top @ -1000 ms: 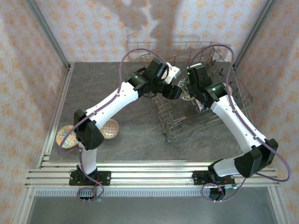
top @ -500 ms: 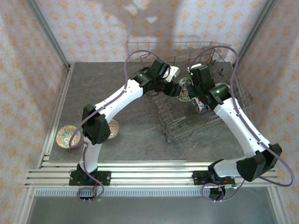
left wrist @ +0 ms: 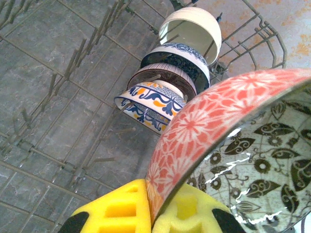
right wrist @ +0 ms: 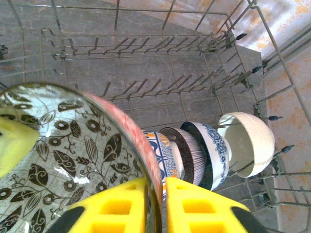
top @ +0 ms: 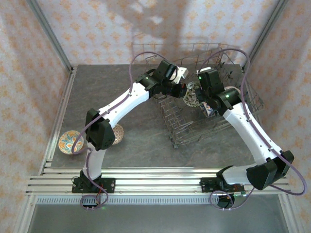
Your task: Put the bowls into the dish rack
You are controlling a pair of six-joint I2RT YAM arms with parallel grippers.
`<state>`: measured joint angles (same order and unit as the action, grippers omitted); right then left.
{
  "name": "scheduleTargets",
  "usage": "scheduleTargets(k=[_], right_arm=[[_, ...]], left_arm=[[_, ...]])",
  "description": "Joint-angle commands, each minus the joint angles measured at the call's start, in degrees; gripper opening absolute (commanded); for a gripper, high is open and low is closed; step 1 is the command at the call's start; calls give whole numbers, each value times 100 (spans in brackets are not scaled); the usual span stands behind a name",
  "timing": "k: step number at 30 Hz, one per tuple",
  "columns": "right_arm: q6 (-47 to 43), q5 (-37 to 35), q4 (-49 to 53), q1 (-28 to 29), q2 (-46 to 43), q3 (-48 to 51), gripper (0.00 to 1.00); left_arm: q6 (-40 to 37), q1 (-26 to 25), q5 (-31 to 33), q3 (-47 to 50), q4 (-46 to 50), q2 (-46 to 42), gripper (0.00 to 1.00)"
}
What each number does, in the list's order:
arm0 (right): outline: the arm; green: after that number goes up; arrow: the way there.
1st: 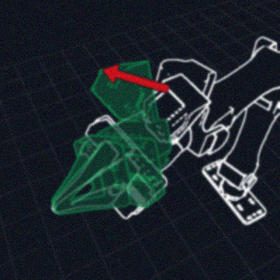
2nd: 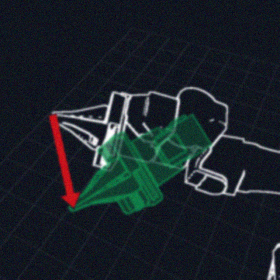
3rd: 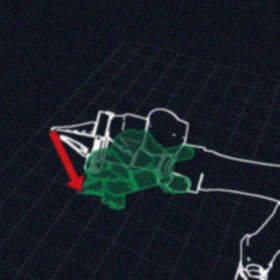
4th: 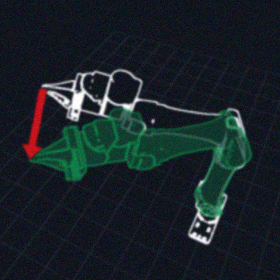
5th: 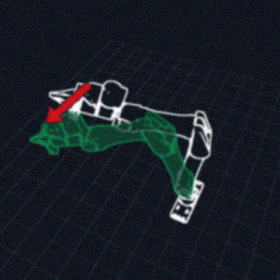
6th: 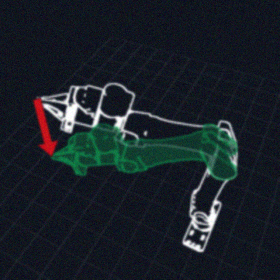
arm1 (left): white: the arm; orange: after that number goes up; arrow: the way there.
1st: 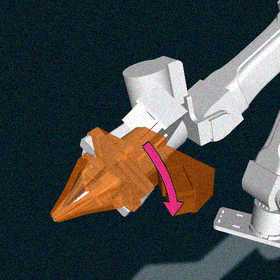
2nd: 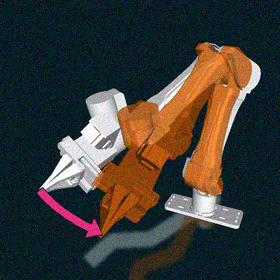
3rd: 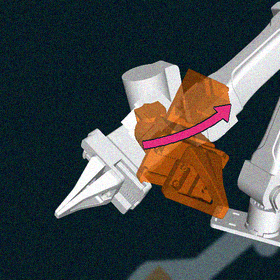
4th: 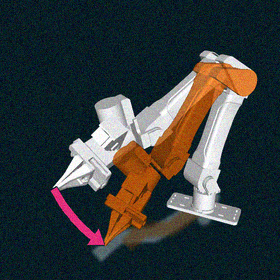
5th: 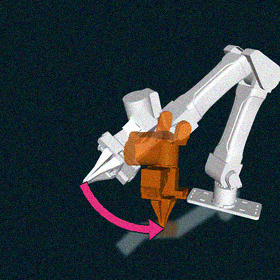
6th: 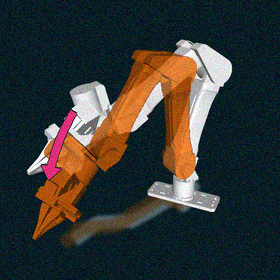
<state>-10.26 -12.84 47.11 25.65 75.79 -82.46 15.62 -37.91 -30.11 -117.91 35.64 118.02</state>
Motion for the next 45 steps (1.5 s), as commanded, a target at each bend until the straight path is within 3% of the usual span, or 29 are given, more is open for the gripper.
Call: scheduleTargets(k=[1,6,13,17,21,29,38,45], right_arm=[[431,-92,97,-135,-31,76,25],[845,585,-18,-468,-239,261,36],[1091,1414,-135,-656,-311,434,33],[1206,2125,-268,-948,-431,572,37],[1321,3237,-631,-1530,-720,797,48],[1196,4632,-952,-2219,-759,862,77],[1179,5747,-1267,-2481,-715,889,81],[1359,6182,-1558,-2485,-541,927,82]], left_arm=[[204,34,-49,50,-514,-127,0],[325,86,27,315,-825,-312,0],[476,105,3,444,-1138,-411,0],[379,109,-72,445,-1150,-473,0],[255,180,-303,417,-1104,-472,0],[345,342,-1392,-79,-1044,-225,0],[801,390,-2241,-344,-1358,12,0],[1190,390,-2615,-285,-1789,103,0]])
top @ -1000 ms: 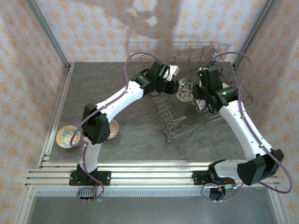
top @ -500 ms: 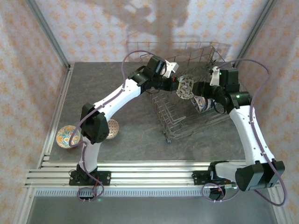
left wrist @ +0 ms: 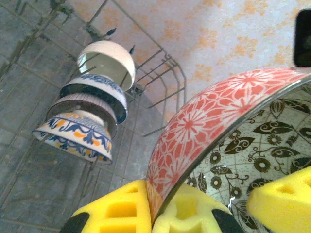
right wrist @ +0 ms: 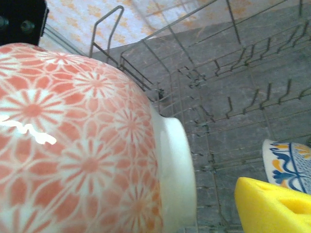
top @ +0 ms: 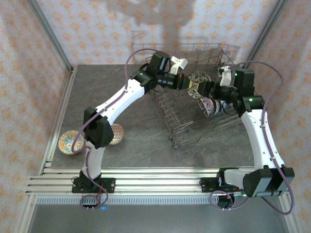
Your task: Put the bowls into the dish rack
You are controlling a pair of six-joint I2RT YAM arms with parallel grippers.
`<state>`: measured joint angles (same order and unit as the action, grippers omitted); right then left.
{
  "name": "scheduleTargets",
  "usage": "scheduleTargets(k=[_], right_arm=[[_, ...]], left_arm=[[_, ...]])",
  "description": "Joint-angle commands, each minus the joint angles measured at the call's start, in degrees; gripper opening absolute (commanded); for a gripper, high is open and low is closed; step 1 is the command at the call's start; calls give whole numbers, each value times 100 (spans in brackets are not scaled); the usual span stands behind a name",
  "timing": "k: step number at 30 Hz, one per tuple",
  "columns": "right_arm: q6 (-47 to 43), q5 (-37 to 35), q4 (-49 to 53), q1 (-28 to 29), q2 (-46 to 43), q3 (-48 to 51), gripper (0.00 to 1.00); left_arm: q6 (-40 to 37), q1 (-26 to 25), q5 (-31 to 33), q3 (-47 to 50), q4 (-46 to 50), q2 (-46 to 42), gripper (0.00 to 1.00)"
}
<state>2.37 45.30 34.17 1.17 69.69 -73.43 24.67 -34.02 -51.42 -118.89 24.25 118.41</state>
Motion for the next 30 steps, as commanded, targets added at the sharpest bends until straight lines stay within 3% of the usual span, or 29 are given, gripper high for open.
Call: scheduleTargets(k=[1,10,17,24,30], right_arm=[[158,391,-321,-35,83,44,82],[385,291,-735,-36,-15,119,76],[492,281,-851,-36,-99,172,63],[414,570,-739,-31,-149,181,71],[378,770,-661,-38,-303,216,63]], left_arm=[[293,1,-484,-197,-632,67,0],[407,-9,-616,-44,-701,71,0],[456,-13,-546,-30,-708,103,0],[443,5,-469,-72,-587,203,0],[425,9,-416,-160,-469,293,0]])
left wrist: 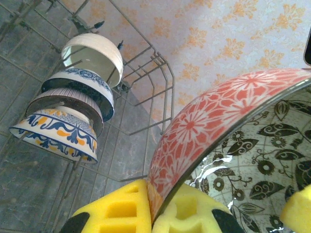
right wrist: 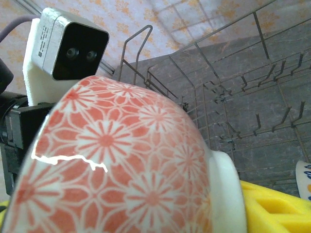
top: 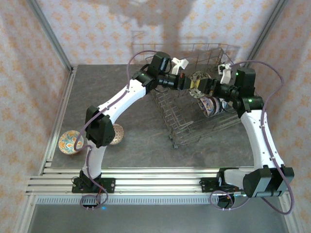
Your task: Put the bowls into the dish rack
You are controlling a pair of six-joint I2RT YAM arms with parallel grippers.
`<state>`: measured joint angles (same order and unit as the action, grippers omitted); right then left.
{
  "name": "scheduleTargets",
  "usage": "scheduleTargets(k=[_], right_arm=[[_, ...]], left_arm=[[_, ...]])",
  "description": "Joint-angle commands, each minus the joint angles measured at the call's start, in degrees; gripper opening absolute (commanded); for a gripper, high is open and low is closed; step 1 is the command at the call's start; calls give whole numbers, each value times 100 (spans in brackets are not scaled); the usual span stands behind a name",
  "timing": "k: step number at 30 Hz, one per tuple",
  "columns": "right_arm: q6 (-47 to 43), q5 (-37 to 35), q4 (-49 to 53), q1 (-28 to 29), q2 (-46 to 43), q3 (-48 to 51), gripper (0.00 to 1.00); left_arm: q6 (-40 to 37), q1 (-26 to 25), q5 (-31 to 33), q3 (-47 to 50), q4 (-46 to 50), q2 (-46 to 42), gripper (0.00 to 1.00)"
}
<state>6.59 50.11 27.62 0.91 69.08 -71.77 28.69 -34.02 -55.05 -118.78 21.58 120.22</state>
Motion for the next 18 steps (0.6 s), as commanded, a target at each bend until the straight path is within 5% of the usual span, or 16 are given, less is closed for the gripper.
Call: scheduleTargets(k=[1,18], right_arm=[[-46,304,-6,-9,-245,49,60],[-46,153,70,-6,-435,172,48]], left_arm=[[-5,9,-37,-181,-161,117,0],[-469,8,606,-431,859,265,3]])
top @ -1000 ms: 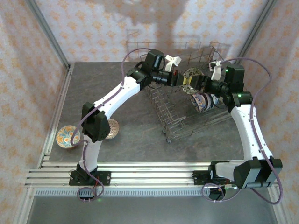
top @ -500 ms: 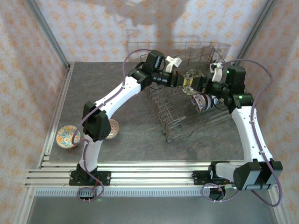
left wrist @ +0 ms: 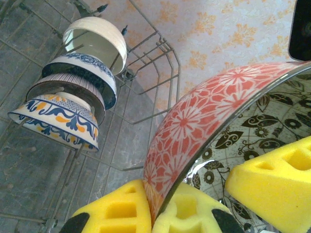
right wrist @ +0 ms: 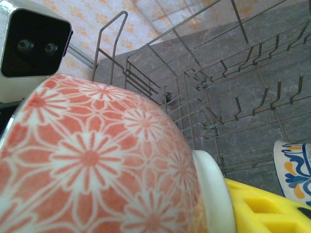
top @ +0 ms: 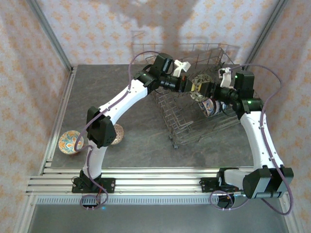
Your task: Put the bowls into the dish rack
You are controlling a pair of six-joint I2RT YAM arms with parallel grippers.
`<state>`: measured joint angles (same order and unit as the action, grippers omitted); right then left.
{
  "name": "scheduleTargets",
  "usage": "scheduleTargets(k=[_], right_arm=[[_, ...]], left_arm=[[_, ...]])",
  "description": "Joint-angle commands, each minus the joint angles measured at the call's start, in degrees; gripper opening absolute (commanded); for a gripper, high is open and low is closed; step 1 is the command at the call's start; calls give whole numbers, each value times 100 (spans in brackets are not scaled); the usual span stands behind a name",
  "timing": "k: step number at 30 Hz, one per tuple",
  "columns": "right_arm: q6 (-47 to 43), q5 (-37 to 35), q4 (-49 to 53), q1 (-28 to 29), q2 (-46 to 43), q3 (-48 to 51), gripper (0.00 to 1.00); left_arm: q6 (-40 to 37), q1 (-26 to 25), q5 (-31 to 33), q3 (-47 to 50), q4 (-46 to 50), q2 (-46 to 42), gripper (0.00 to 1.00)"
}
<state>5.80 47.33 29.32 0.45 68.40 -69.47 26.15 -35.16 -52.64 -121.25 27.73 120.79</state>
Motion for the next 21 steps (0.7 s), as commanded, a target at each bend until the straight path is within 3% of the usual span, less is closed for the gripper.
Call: scheduleTargets(k=[1,4,7,15,21], right_arm=[[-8,388,-32,35,-360,-52,48],[-52,344,77,35,-365,-40,49],[-77,540,113,42,-389,-40,65],[-118,960,94,43,-472,-19,67],[-125,951,75,39,-468,41,61]], left_arm=[[-216,123,368,-195,251,216,4],[-216,128,460,-217,326,242,4],[-177,149,410,-299,395,336,2],[-111,211,298,-485,410,576,0],[-75,212,280,-564,411,664,0]])
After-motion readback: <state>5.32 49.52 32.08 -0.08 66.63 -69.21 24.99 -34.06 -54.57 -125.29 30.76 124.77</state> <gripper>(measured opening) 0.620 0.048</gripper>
